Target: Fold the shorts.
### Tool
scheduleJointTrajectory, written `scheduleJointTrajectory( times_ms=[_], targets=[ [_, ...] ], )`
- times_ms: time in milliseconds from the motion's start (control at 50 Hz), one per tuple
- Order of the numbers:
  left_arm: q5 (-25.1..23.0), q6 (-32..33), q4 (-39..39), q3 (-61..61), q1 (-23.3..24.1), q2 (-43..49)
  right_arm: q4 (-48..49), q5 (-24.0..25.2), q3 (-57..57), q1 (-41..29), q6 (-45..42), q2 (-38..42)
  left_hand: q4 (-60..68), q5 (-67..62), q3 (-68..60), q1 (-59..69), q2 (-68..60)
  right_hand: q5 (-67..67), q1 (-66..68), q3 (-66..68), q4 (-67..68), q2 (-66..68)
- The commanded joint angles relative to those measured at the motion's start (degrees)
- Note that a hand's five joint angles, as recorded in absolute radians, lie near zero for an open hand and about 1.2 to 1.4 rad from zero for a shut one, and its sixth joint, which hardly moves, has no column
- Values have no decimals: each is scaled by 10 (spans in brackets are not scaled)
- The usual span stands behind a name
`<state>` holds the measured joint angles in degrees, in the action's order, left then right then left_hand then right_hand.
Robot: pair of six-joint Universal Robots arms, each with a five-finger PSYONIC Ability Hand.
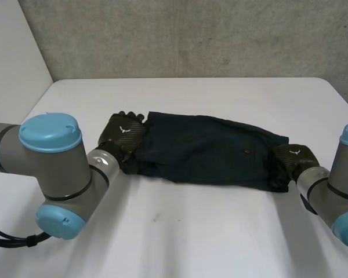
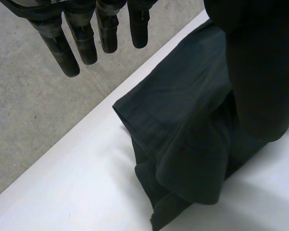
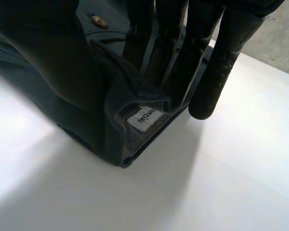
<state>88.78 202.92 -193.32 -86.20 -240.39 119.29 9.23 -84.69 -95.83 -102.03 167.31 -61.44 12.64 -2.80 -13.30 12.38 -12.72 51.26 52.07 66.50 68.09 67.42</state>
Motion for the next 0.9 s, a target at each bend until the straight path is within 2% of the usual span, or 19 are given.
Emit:
scheduleJointTrajectory(
  times_ms=[20, 80, 180, 220, 300, 320, 400, 460, 480, 520, 560, 620, 660, 680, 720, 740, 800, 840, 900],
  targets=[
    [1, -2, 1, -16, -2, -21, -17, 0, -11, 25, -56, -31, 3, -1, 4, 5, -2, 187, 279, 135, 119, 126],
    [0, -2, 1, -33, -2, -47, -39, 0, -15, 49, -124, -51, 1, 1, 6, 4, 0, 187, 279, 135, 119, 126],
    [-1, -3, 1, -58, -10, -84, -76, -4, -2, 97, -327, -71, -2, 4, 9, 0, 3, 187, 279, 135, 119, 126],
    [-1, -3, 1, -70, -17, -100, -76, -4, 10, 103, -376, -72, -2, 4, 9, 0, 3, 187, 279, 135, 119, 126],
    [-1, -8, 0, -83, -21, -113, -78, -4, 46, 80, -439, -74, -2, 4, 9, 0, 3, 187, 279, 135, 119, 126],
    [-1, -12, 0, -83, -21, -114, -77, 0, 64, 47, -440, -76, -2, 4, 9, 0, 3, 187, 279, 135, 119, 126],
    [-1, -27, -3, -78, -22, -114, -76, 13, 122, -35, -439, -72, -2, 4, 9, 0, 3, 187, 279, 135, 119, 126],
    [-1, -37, -8, -71, -22, -114, -74, 42, 158, -97, -440, -48, -2, 4, 9, 0, 3, 187, 279, 135, 119, 126],
    [-1, -40, -14, -67, -22, -114, -73, 71, 174, -136, -440, -26, -1, 2, 7, 2, 2, 187, 279, 135, 119, 126],
    [0, -43, -21, -61, -22, -114, -73, 102, 185, -170, -440, -6, -1, 2, 7, 2, 2, 187, 279, 135, 119, 126],
    [0, -48, -27, -53, -22, -115, -74, 158, 195, -210, -436, 20, -1, 2, 7, 2, 2, 187, 279, 135, 119, 126],
    [1, -58, -27, -42, -22, -115, -74, 226, 195, -229, -432, 51, -2, 4, 9, 0, 3, 187, 279, 135, 119, 126],
    [1, -65, -27, -34, -22, -115, -74, 248, 199, -231, -426, 60, -1, 2, 7, 2, 2, 187, 279, 135, 119, 126],
    [2, -71, -27, -27, -22, -114, -74, 264, 203, -231, -415, 63, -1, 2, 7, 2, 2, 106, 198, 54, 38, 45],
    [2, -79, -26, -16, -23, -113, -74, 268, 208, -231, -393, 62, -1, 2, 7, 2, 2, -144, -52, -196, -212, -206],
    [2, -85, -26, -6, -23, -112, -74, 262, 215, -230, -364, 60, -1, 2, 7, 2, 2, -343, -251, -396, -411, -405],
    [2, -93, -24, 13, -20, -106, -74, 244, 225, -227, -295, 51, -1, 2, 7, 2, 2, -438, -346, -490, -506, -499],
    [1, -99, -23, 35, -17, -100, -75, 208, 231, -207, -206, 31, 1, 1, 6, 4, 0, -513, -421, -565, -581, -574],
    [1, -108, -21, 70, -10, -76, -75, 175, 228, -170, -93, -8, 1, 1, 6, 4, 0, -513, -421, -565, -581, -574]
  ],
)
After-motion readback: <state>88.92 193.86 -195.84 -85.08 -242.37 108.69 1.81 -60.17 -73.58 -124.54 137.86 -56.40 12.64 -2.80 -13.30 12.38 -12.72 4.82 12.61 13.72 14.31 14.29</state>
